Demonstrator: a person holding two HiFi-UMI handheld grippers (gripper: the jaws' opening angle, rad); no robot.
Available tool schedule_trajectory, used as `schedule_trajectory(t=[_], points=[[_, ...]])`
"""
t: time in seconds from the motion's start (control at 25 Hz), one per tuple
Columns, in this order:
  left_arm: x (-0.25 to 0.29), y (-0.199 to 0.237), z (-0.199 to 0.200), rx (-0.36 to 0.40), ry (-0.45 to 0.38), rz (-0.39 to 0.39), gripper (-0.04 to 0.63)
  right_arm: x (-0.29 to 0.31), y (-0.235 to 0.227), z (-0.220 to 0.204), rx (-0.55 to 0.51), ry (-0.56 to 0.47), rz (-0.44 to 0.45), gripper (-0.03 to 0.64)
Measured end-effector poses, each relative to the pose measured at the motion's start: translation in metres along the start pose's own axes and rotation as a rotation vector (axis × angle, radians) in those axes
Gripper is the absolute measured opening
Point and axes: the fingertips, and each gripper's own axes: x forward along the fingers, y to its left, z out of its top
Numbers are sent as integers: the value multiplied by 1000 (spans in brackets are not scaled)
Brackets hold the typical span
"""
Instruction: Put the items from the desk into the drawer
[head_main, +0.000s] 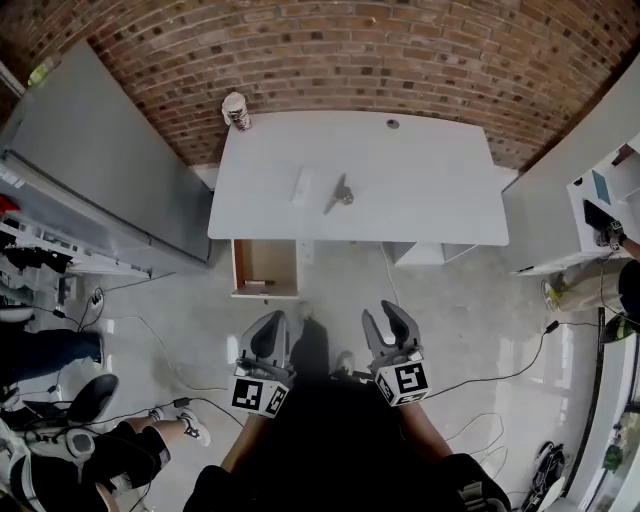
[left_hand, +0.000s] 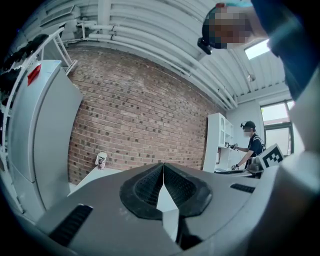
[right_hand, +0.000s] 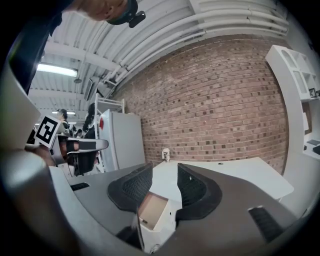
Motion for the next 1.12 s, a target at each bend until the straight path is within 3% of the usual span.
schedule_trajectory(t=[0.48,0.88,1.12], points=[[120,78,33,-23,-34,-79,5,127,-30,15,1,73,-28,132],[185,125,38,-44,-17,-184,5,216,-52,8,-13,175,-72,132],[203,139,40,-73,-20,-155,5,256,-77,-5,45,216,-66,132]])
